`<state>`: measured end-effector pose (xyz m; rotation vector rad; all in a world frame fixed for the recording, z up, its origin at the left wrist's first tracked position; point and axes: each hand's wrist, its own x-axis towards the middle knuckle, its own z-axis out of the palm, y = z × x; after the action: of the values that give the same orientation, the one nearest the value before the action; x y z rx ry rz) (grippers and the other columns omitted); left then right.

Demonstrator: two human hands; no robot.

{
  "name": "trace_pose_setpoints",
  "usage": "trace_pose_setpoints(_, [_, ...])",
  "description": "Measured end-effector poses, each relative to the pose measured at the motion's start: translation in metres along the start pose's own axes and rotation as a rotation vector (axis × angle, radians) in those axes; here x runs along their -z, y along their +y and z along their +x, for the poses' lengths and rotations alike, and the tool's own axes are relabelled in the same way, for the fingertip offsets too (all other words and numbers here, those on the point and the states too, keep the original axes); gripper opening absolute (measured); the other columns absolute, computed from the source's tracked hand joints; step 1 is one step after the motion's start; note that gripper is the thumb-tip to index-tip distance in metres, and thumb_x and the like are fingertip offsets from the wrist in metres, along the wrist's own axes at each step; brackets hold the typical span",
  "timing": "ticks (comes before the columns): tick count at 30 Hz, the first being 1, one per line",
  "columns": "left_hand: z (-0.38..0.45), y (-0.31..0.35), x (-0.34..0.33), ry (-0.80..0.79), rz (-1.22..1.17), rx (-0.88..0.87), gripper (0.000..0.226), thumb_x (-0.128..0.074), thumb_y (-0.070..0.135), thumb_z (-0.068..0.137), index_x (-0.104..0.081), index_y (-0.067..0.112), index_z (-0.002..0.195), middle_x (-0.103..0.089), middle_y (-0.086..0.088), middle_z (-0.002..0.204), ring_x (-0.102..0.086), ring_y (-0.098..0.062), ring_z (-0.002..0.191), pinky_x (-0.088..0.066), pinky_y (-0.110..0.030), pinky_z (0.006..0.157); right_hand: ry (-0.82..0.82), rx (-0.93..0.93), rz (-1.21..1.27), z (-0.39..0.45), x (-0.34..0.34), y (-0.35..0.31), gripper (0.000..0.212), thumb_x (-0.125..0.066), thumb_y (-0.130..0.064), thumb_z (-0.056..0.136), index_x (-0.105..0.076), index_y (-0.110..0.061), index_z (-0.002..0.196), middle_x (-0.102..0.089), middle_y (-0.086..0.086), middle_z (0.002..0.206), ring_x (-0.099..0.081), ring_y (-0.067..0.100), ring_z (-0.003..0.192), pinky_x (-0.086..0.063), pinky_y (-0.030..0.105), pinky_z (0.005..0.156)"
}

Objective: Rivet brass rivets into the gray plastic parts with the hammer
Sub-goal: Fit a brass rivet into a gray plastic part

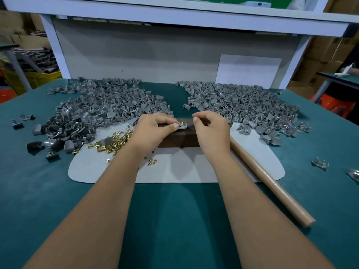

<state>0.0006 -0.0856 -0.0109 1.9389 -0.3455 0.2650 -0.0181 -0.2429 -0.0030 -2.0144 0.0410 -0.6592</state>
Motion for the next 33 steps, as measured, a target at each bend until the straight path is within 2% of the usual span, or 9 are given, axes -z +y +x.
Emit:
trace_pose_setpoints(5, [0.002,-0.001,0.0,-0.002,0.026,-0.046,0.013,-0.074,0.016,0.086,-0.076,0.029,0.089,-0.07,0.016,0.095,-0.064,-0.008,0.101,-0.048,-0.041,0.103,-0.074,0.028,0.032,0.001,0.0,-0.005,0.011,-0.061,-0.02,0.088,-0.071,-0.024,0.085,-0.068,-0.009,0.084,-0.061,0.01,0.084,-0.05,0.031,0.081])
trace_pose_setpoints(11, [0.003,-0.002,-0.001,0.003,0.06,-0.076,0.012,-0.075,0.015,0.085,-0.078,0.025,0.091,-0.07,0.013,0.094,-0.066,-0.014,0.102,-0.048,-0.045,0.101,-0.138,0.105,-0.092,-0.001,-0.001,-0.008,0.009,-0.063,-0.022,0.087,-0.07,-0.021,0.083,-0.068,-0.005,0.089,-0.06,0.018,0.093,-0.044,0.046,0.092])
trace_pose_setpoints(15, [0.004,-0.003,-0.001,0.013,0.076,-0.064,0.01,-0.075,0.015,0.085,-0.08,0.019,0.093,-0.071,0.01,0.094,-0.066,-0.015,0.102,-0.048,-0.045,0.101,-0.156,0.116,-0.13,-0.002,0.0,-0.009,0.011,-0.063,-0.024,0.087,-0.064,-0.028,0.076,-0.067,-0.005,0.09,-0.058,0.02,0.097,-0.043,0.046,0.093])
trace_pose_setpoints(22, [0.004,-0.002,-0.001,0.02,0.087,-0.063,0.011,-0.075,0.015,0.085,-0.079,0.024,0.09,-0.069,0.015,0.092,-0.064,-0.015,0.103,-0.047,-0.044,0.102,-0.149,0.161,-0.236,-0.001,-0.002,-0.012,0.018,-0.063,-0.024,0.085,-0.057,-0.031,0.069,-0.06,-0.011,0.081,-0.057,0.019,0.092,-0.044,0.046,0.09])
trace_pose_setpoints(27, [0.003,-0.001,-0.001,0.016,0.083,-0.026,0.017,-0.074,0.019,0.086,-0.074,0.036,0.085,-0.069,0.013,0.098,-0.058,-0.019,0.116,-0.041,-0.046,0.108,-0.135,0.233,-0.396,0.0,-0.006,-0.015,0.014,-0.06,-0.023,0.086,-0.055,-0.027,0.073,-0.055,-0.011,0.083,-0.054,0.018,0.093,-0.038,0.04,0.092])
trace_pose_setpoints(33, [0.0,0.002,-0.004,0.031,0.029,0.0,0.019,-0.074,0.013,0.085,-0.074,0.033,0.085,-0.069,0.006,0.098,-0.063,-0.016,0.108,-0.045,-0.041,0.104,-0.147,0.327,-0.546,-0.001,-0.009,-0.018,0.012,-0.057,-0.02,0.089,-0.05,-0.024,0.08,-0.063,-0.002,0.099,-0.047,0.021,0.104,-0.025,0.031,0.087])
